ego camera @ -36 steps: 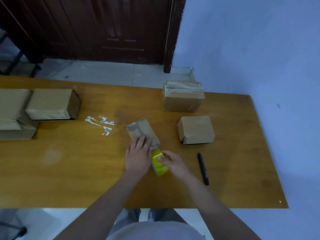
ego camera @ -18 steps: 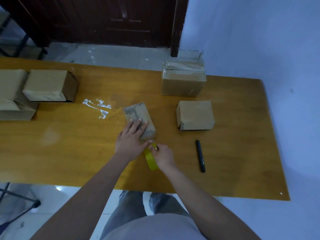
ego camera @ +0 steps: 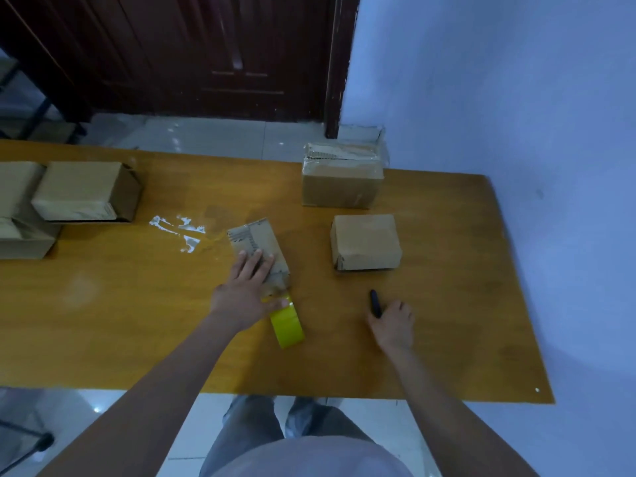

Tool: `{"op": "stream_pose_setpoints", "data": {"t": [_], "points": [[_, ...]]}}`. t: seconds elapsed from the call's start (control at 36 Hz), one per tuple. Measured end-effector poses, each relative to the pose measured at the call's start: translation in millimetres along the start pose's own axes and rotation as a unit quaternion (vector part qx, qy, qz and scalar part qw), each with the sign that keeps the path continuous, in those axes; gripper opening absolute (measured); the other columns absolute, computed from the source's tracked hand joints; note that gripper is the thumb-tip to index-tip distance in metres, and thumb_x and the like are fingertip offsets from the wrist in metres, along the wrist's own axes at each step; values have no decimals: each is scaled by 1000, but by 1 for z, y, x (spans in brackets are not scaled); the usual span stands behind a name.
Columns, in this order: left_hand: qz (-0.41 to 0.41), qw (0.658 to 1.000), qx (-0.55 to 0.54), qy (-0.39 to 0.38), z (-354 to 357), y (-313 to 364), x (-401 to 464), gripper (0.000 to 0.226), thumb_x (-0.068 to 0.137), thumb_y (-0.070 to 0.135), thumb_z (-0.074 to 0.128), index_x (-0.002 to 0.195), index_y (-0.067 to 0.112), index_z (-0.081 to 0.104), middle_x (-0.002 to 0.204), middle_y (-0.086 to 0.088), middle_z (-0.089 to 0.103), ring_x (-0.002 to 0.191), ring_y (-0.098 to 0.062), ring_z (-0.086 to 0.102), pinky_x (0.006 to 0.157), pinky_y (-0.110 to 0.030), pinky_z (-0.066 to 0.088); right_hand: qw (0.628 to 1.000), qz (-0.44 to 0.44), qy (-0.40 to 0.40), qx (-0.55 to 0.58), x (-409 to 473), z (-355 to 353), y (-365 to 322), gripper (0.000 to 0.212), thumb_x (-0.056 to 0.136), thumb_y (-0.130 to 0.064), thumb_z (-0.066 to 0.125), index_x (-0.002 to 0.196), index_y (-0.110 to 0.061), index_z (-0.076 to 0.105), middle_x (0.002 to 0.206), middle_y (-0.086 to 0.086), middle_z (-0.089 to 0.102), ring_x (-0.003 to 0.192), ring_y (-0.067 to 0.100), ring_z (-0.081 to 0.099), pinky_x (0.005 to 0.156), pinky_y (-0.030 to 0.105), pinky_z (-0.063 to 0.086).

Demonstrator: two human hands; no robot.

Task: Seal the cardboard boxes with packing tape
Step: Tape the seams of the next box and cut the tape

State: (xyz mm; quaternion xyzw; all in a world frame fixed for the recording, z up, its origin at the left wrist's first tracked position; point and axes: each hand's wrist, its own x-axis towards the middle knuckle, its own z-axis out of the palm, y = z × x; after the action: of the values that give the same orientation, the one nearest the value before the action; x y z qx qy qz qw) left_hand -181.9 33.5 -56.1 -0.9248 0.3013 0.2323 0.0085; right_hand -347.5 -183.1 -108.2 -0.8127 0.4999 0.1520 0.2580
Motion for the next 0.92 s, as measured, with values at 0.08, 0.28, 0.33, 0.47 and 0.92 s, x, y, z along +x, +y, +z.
{"op": "stream_pose_setpoints", "data": {"t": [0.08, 0.28, 0.33, 0.47, 0.92], "points": [[3, 1000, 3, -7, -2, 0, 0, 96, 79, 79, 33, 149, 37, -17, 157, 17, -21, 144, -13, -21, 98, -42, 47, 997, -50, 7, -56, 2, 7, 9, 38, 93, -38, 53, 119, -11, 44, 126, 11, 41, 118, 28, 39, 89, 38, 44], [-5, 1000, -4, -10, -4, 1, -3, 95, 80, 78, 36, 148, 40, -17, 155, 13, -27, 145, -13, -21, 95, -41, 49, 970, -228, -40, 76, -22, -8, -17, 18, 97, -30, 49, 107, -16, 54, 83, 3, 64, 68, 16, 61, 58, 29, 47], [-11, 1000, -9, -12, -5, 1, -4, 95, 79, 79, 38, 148, 43, -16, 154, 10, -30, 145, -14, -20, 93, -41, 49, 947, -319, -33, 17, -35, -15, -34, 24, 96, -37, 50, 111, -20, 57, 86, 1, 66, 69, 15, 61, 55, 27, 43], [-12, 1000, 2, -15, -6, 1, -4, 96, 77, 82, 36, 147, 44, -19, 154, 10, -32, 145, -13, -21, 94, -41, 48, 885, -453, 55, -95, -47, -15, -75, 28, 94, -43, 50, 109, -24, 64, 91, 0, 62, 81, 19, 60, 52, 28, 38], [-17, 1000, 14, -14, -5, 2, -4, 95, 79, 82, 34, 147, 42, -18, 154, 9, -32, 144, -12, -22, 92, -39, 48, 886, -428, 64, -167, -43, -17, -103, 26, 97, -30, 44, 112, -18, 62, 103, 4, 57, 102, 22, 53, 66, 32, 43]]}}
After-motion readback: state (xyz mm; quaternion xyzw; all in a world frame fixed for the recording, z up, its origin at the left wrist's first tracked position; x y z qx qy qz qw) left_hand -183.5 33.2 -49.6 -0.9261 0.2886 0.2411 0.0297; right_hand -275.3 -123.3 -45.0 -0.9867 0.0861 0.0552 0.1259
